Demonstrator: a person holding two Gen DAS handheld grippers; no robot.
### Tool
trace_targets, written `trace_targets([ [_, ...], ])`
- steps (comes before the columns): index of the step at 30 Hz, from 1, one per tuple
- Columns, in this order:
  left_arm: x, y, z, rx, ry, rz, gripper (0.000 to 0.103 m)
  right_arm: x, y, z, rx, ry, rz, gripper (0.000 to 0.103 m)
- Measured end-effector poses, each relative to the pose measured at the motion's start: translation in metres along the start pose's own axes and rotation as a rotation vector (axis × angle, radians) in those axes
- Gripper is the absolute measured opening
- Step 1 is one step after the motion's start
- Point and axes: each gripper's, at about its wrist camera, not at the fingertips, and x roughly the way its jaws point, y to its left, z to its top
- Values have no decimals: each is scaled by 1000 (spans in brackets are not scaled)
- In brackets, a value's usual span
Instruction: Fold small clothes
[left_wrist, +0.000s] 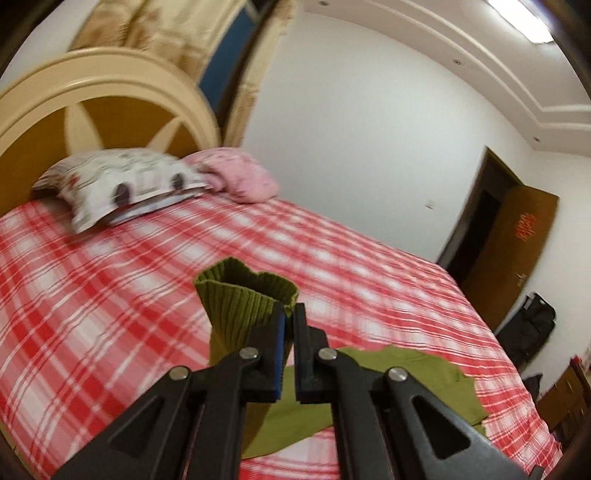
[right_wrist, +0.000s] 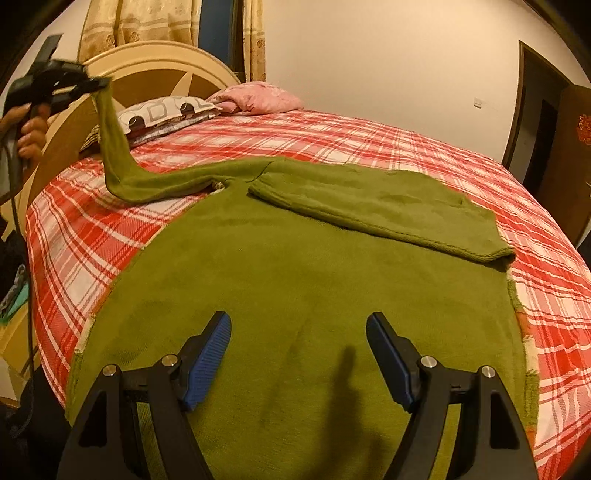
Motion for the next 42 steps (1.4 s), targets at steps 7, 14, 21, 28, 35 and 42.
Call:
trace_targets([
  [7, 16, -74, 12, 86, -11, -115, 3, -11, -27, 0, 36, -5, -24, 76],
  [14, 48, -149, 0, 152, 36, -221, 3, -22, -55, -3, 87, -15, -48, 76],
  [21, 78, -221, -30, 231, 117, -318, 3, -26, -84, -12, 160, -15, -71, 76],
  [28, 110, -275, -77, 322, 206, -350, 3, -19, -107, -20, 249, 9, -86, 76],
  [35, 136, -307, -136, 445, 272, -325, 6, -11, -107, -26, 253, 32, -77, 76],
  [42, 118, -296, -136, 501, 258, -329, 45, -4, -109, -31, 249, 43, -53, 76],
])
